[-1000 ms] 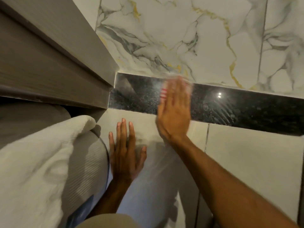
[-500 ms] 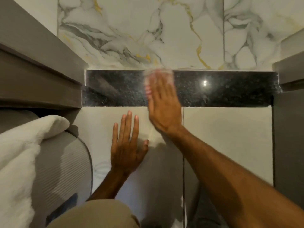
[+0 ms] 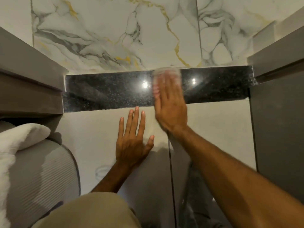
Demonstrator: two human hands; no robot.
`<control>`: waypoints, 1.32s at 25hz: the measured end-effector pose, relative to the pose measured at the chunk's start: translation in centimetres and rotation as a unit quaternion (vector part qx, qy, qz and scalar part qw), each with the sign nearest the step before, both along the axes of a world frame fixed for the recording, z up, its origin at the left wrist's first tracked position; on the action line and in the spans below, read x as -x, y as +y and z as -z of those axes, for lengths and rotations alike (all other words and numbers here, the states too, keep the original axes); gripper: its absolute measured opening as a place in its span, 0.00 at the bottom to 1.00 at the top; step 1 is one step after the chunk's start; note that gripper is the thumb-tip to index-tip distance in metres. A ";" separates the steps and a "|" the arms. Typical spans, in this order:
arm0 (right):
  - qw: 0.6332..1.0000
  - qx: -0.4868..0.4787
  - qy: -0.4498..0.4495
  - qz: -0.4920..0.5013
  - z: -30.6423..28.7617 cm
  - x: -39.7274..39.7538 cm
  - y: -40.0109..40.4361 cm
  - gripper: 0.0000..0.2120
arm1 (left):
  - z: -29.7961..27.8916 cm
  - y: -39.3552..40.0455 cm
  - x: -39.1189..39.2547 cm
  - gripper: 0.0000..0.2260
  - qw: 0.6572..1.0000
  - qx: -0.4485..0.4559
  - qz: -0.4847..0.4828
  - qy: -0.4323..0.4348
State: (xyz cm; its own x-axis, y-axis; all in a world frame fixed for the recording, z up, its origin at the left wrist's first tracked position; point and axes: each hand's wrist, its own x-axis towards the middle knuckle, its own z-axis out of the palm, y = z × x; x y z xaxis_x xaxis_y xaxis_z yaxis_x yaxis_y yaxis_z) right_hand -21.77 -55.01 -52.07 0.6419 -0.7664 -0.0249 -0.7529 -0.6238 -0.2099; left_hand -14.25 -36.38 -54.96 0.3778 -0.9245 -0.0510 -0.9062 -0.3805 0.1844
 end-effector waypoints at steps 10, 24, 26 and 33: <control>0.979 0.008 0.064 0.194 -0.5 4.6 -7.0 0.32 | 1.3 -3.6 0.4 0.37 0.996 0.001 0.090 0.005; 0.998 -0.025 0.003 0.055 -0.9 8.9 -8.6 0.32 | 0.6 -3.9 0.4 0.36 0.996 0.001 0.082 0.031; 0.998 -0.049 0.023 0.011 -1.7 12.6 -4.2 0.33 | 0.0 -3.9 0.5 0.36 0.996 -0.006 0.082 0.036; 0.973 -0.006 0.043 0.229 -1.0 7.3 -11.9 0.35 | 0.5 -4.0 0.4 0.35 0.996 0.008 0.081 0.033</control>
